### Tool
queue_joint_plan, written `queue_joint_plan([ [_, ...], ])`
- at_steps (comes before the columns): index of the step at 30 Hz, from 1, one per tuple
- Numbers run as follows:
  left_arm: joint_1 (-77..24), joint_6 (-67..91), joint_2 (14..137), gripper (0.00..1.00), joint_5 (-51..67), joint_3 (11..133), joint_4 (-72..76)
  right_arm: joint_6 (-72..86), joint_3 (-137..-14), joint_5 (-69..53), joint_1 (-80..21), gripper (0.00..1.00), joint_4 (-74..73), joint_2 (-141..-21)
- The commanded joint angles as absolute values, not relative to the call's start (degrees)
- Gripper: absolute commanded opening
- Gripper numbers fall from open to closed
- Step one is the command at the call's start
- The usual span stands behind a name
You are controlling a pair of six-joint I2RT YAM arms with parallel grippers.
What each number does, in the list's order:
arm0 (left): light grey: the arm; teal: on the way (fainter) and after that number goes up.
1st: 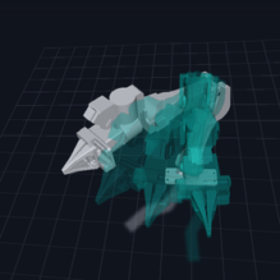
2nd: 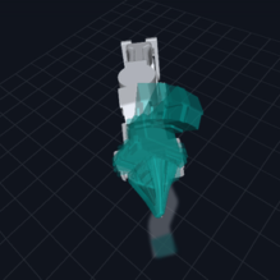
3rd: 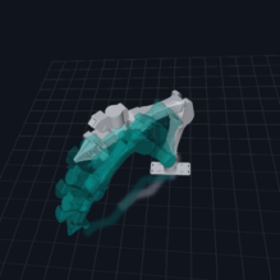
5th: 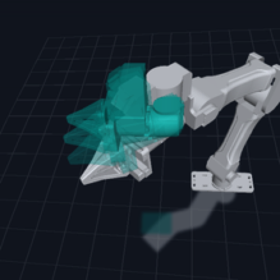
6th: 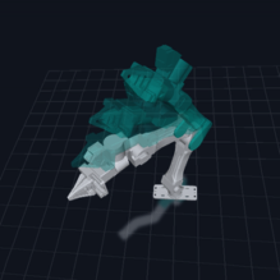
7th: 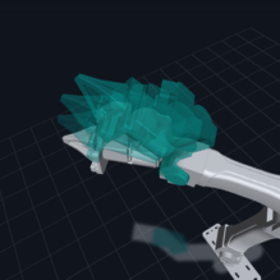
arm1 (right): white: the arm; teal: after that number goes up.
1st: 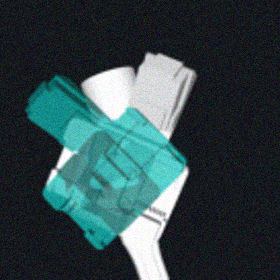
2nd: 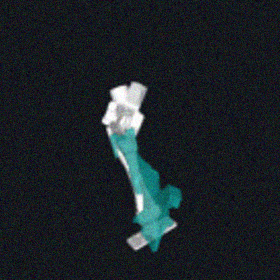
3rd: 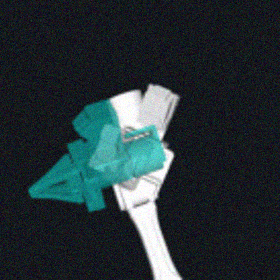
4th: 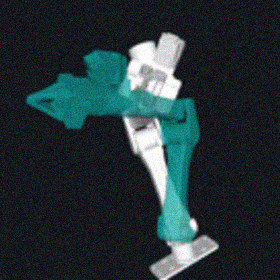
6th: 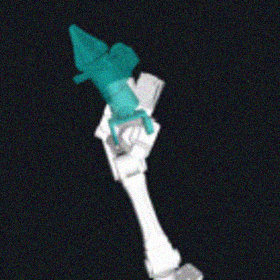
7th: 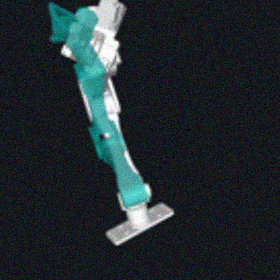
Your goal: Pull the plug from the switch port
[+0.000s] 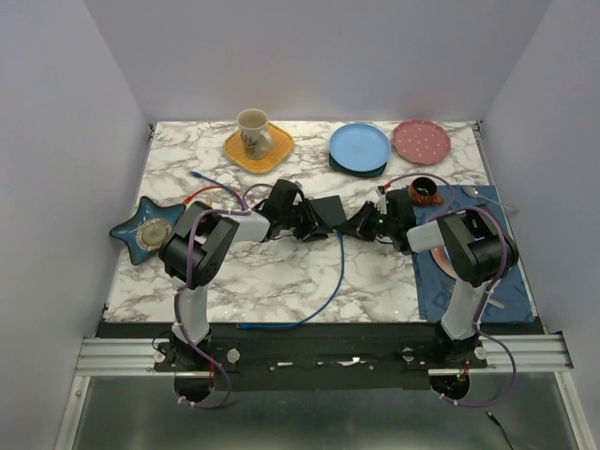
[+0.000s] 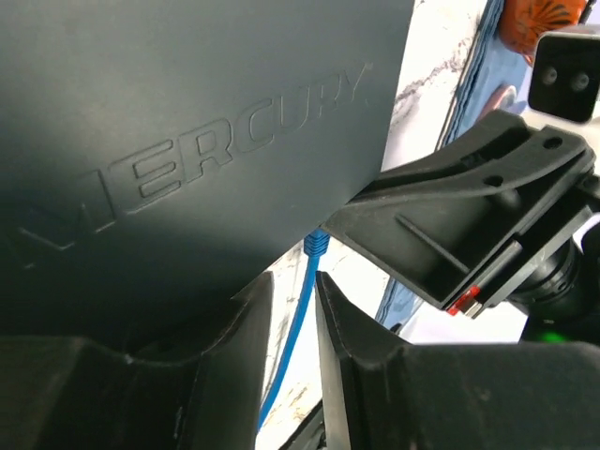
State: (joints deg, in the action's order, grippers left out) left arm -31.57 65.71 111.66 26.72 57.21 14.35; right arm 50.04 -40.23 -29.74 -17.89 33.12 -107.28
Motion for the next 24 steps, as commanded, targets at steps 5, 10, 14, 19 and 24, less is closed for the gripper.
queue_joint_plan([
  [5,-30.06,64.16,113.99,0.39,18.72,64.41,5.19,47.11,-37.71,-31.2,-17.58,0.0,30.41,-107.32],
  [10,-30.06,65.3,115.4,0.39,17.85,66.18,4.83,45.79,-36.13,-31.9,-17.67,0.0,29.36,-105.91],
  [14,-30.06,65.65,115.93,0.39,17.75,66.53,4.92,45.18,-35.16,-32.26,-17.67,0.0,29.18,-105.12],
  [19,-30.23,65.39,113.65,0.39,18.63,64.34,6.5,44.83,-34.98,-31.99,-17.67,0.0,28.65,-104.94],
  [24,-33.48,60.74,108.64,0.39,13.56,60.74,4.05,45.26,-37.0,-31.9,-17.67,0.0,27.86,-105.64],
])
